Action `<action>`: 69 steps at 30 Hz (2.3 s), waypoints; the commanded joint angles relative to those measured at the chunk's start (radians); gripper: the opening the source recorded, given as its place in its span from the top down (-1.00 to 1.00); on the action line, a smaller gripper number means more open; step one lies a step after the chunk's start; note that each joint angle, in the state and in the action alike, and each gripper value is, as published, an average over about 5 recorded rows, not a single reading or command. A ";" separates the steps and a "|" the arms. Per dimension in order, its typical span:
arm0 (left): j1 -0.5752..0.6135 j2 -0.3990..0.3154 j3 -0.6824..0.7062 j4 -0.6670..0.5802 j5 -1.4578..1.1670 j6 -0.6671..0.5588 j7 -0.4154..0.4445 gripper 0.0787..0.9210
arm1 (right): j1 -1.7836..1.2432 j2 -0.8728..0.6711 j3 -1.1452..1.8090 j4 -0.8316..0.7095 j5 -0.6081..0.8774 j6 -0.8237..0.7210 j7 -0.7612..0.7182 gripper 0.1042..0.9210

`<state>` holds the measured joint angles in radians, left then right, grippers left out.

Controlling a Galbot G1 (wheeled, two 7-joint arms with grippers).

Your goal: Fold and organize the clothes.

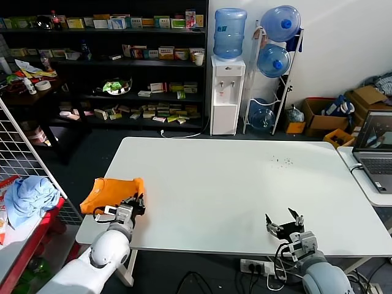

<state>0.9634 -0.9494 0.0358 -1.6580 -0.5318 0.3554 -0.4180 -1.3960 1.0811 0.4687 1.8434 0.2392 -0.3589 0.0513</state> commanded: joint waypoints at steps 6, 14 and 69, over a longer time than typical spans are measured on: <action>-0.134 -0.450 0.177 0.154 0.020 -0.006 -0.032 0.79 | -0.008 -0.004 0.036 -0.010 0.000 0.008 0.000 -0.76; -0.154 -0.621 0.207 0.273 0.041 -0.061 -0.024 0.79 | -0.014 -0.016 0.071 -0.027 0.004 0.012 0.007 -0.76; 0.354 -0.149 -0.360 -0.021 0.352 -0.683 0.246 -0.77 | 0.052 0.192 0.204 -0.036 -0.049 0.229 -0.196 -0.76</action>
<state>1.2367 -1.1091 -0.2442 -1.6428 -0.2416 -0.2954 -0.2009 -1.3466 1.2150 0.6230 1.8028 0.2279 -0.1415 -0.0980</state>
